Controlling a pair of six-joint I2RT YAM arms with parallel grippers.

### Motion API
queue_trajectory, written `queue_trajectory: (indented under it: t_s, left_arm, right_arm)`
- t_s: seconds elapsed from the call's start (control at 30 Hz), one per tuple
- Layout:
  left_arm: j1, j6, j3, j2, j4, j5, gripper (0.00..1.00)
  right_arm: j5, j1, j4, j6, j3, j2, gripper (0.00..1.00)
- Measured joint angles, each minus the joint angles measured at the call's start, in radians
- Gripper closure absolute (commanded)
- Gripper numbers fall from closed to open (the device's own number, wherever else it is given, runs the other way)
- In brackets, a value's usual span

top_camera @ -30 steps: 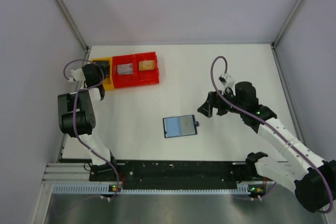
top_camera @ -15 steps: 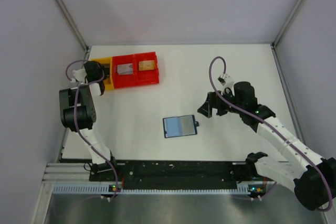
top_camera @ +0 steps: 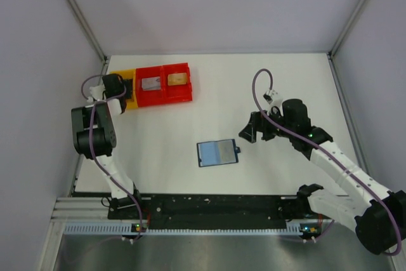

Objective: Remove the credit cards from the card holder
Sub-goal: Place the credit card in the storage box.

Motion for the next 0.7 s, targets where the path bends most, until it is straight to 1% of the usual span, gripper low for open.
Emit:
queue_trajectory:
  t_s: [0.2, 0.37, 0.47, 0.53, 0.67, 0.7]
  left_arm:
    - [0.0, 0.0, -0.051, -0.097, -0.072, 0.018, 0.47]
    - [-0.005, 0.047, -0.114, -0.272, -0.141, 0.051, 0.47]
    - [-0.021, 0.116, -0.161, -0.409, -0.179, 0.072, 0.46]
    - [-0.044, 0.173, -0.199, -0.521, -0.205, 0.109, 0.41]
    - [-0.101, 0.284, -0.249, -0.687, -0.248, 0.183, 0.4]
    - [-0.124, 0.323, -0.262, -0.725, -0.27, 0.197, 0.37]
  right_arm:
    - [-0.006, 0.0, -0.002, 0.0, 0.0, 0.0, 0.02]
    - [-0.024, 0.0, -0.005, 0.005, 0.0, 0.002, 0.02]
    - [-0.041, 0.0, -0.005, 0.016, 0.0, 0.016, 0.02]
    - [-0.053, 0.0, -0.006, 0.025, 0.003, 0.04, 0.02]
    - [-0.068, 0.0, -0.008, 0.045, 0.003, 0.087, 0.03]
    - [-0.068, 0.002, -0.008, 0.048, 0.004, 0.096, 0.03]
